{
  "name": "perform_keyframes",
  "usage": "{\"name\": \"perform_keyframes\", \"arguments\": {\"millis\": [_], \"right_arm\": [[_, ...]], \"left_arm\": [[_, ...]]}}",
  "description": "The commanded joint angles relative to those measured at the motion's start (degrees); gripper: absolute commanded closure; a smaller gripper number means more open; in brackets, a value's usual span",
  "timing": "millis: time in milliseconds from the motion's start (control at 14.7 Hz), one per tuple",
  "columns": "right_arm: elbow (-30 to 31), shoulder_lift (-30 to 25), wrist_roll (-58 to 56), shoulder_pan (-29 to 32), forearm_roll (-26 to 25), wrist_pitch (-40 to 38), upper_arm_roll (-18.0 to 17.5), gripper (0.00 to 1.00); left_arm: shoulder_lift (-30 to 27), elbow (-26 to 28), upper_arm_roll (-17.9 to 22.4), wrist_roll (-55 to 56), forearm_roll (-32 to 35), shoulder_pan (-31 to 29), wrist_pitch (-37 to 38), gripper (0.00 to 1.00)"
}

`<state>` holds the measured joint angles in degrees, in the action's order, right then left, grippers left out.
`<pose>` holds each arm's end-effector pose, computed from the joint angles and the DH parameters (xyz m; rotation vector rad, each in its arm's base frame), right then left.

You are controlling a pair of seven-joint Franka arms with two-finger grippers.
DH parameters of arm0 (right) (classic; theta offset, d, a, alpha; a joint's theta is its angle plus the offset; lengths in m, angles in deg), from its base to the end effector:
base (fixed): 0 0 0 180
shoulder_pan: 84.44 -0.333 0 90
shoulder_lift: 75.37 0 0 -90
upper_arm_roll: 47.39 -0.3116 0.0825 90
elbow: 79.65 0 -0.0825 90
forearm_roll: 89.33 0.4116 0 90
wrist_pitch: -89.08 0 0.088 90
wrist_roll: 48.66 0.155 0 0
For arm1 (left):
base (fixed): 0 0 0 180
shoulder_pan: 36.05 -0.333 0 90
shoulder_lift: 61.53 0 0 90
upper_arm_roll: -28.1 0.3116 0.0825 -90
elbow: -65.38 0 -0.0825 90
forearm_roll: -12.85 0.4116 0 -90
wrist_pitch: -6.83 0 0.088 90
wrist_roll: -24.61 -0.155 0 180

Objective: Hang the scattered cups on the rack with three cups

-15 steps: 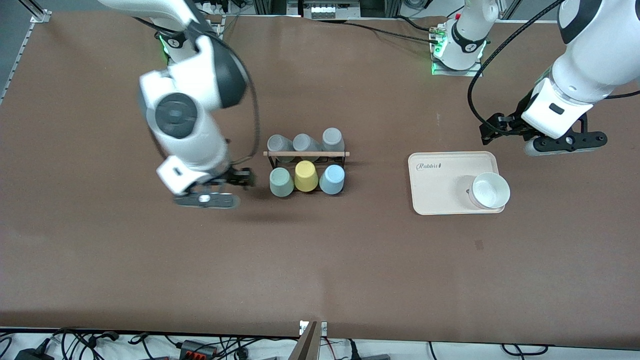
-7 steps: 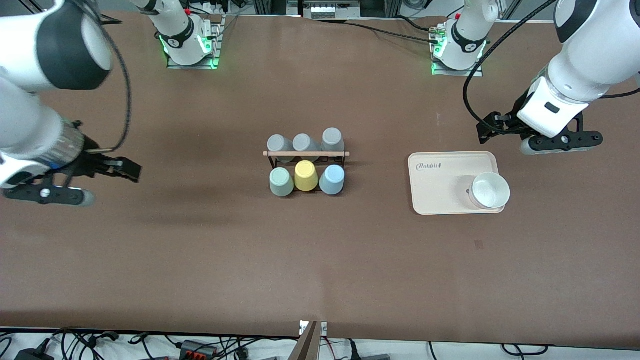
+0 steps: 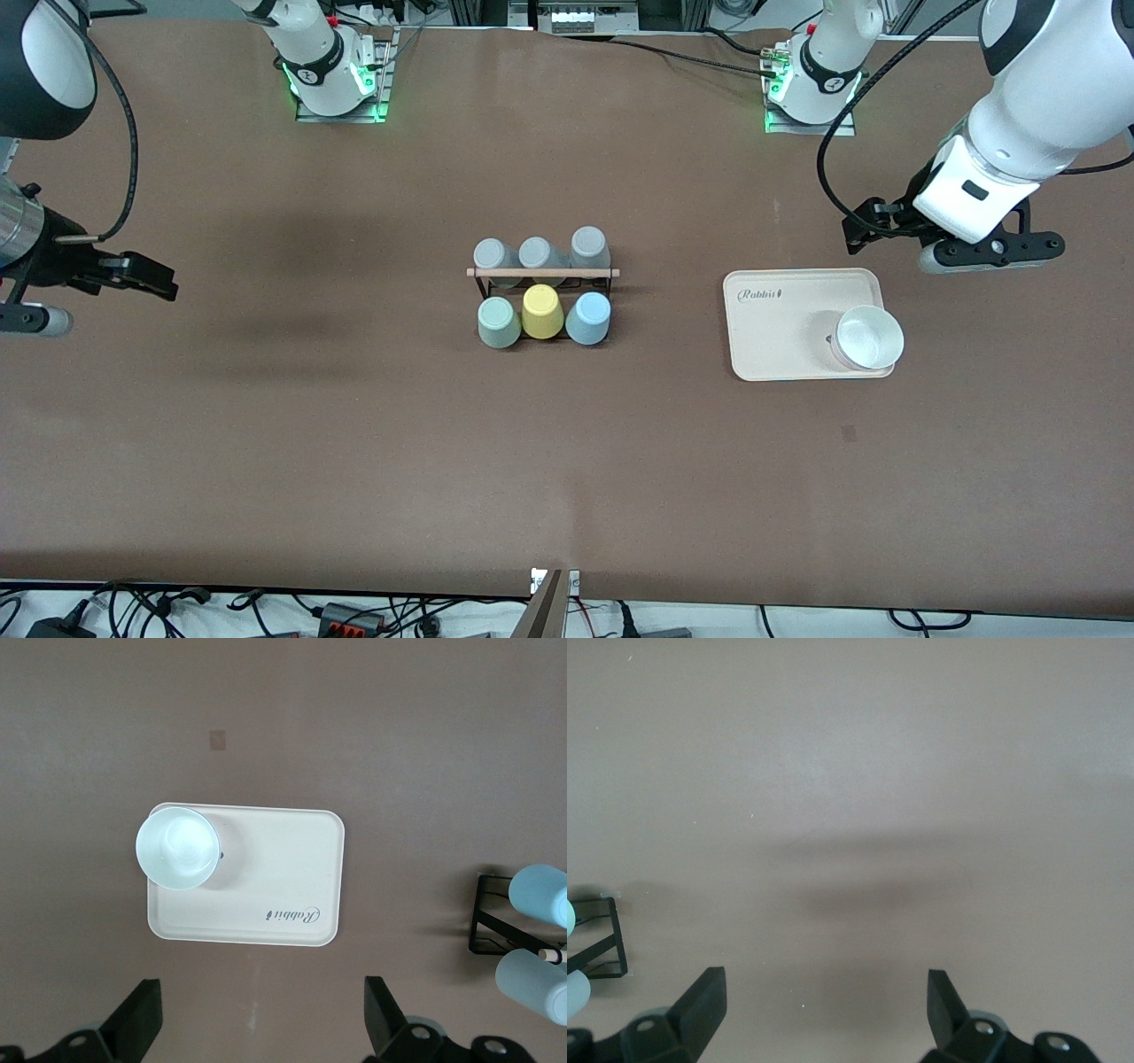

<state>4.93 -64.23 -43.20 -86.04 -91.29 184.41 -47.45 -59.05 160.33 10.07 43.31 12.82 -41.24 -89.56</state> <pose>0.6457 0.0137 0.5083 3.1058 -0.0979 -0.0073 0.5851 -0.1308 0.5140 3.1283 0.1605 -0.0301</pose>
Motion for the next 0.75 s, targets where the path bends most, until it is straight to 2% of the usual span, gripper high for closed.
{"name": "perform_keyframes", "arguments": {"millis": [0, 341, 682], "right_arm": [[12.2, -9.2, 2.9, 0.0, 0.1, 4.5, -0.8, 0.00], [13.7, -11.3, 5.4, -0.1, 0.1, 3.6, -1.2, 0.00], [11.7, -9.8, 3.5, 0.1, 0.5, 3.7, -1.2, 0.00]], "left_arm": [[-1.2, 0.6, -0.8, 0.3, 0.8, 0.0, 0.5, 0.00], [-1.0, 0.6, -1.0, 0.3, 0.8, -0.1, 0.5, 0.00], [-0.8, 0.5, -0.9, 0.3, 0.8, -0.1, 0.4, 0.00]]}}
